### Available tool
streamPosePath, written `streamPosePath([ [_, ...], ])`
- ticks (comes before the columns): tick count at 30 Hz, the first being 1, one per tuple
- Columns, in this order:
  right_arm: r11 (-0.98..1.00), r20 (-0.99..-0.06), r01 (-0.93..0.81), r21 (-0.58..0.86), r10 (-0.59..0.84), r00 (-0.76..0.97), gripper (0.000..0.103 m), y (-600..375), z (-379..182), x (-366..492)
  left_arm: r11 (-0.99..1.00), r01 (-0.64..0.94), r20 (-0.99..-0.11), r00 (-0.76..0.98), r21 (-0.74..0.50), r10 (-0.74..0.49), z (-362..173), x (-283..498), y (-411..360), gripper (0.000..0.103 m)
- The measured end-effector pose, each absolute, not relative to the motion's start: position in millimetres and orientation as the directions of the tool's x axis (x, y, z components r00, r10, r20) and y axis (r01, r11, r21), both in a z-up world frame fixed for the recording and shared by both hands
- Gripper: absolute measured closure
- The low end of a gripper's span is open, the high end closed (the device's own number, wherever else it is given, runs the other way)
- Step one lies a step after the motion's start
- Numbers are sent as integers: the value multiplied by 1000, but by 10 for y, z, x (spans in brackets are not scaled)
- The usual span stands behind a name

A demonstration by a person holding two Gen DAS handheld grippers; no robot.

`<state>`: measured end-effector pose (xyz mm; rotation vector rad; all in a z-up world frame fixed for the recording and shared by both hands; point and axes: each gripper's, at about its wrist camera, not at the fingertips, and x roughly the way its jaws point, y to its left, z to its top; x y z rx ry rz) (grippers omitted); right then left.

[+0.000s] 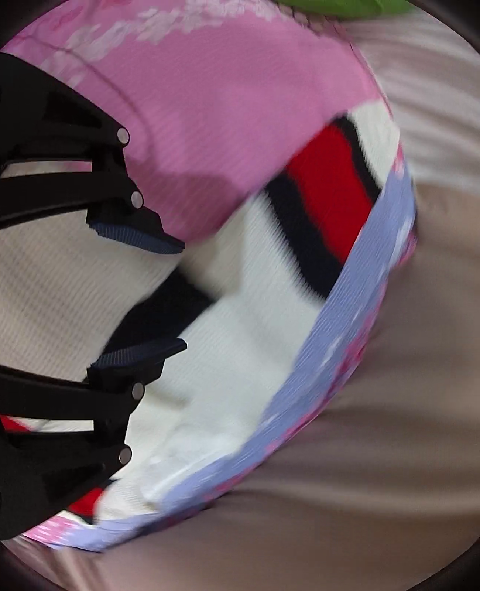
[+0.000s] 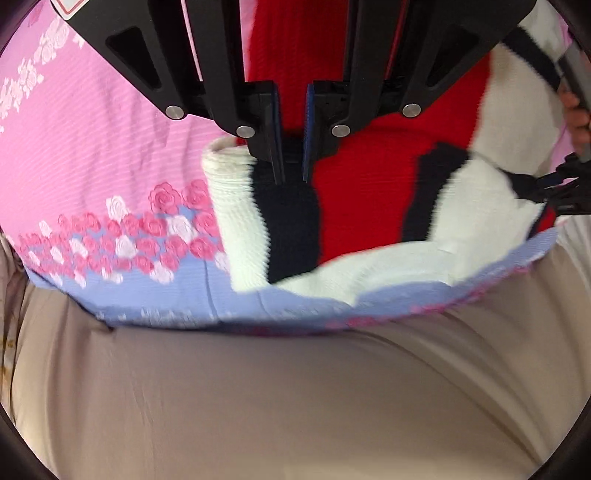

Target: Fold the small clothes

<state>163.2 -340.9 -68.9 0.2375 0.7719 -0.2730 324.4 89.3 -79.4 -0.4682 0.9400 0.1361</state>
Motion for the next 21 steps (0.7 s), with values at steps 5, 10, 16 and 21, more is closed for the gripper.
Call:
streamPosePath([
  [5, 952, -734, 238, 191, -22, 679, 84, -2992, -577, 1266, 764, -546, -816, 576, -345, 43, -929, 3649, 2023, 52],
  [10, 966, -793, 171, 193, 51, 607, 79, -2420, -617, 1068, 673, -633, -823, 564, -383, 62, -1164, 3904, 2578, 56],
  [16, 967, -836, 150, 205, 93, 541, 78, -2071, -711, 1054, 753, -566, -822, 566, -336, 59, -1109, 4147, 2514, 97],
  [21, 964, -827, 160, 214, 92, 555, 78, -2022, -672, 1079, 835, -418, -709, 704, -357, 49, -445, 3916, 2056, 99],
])
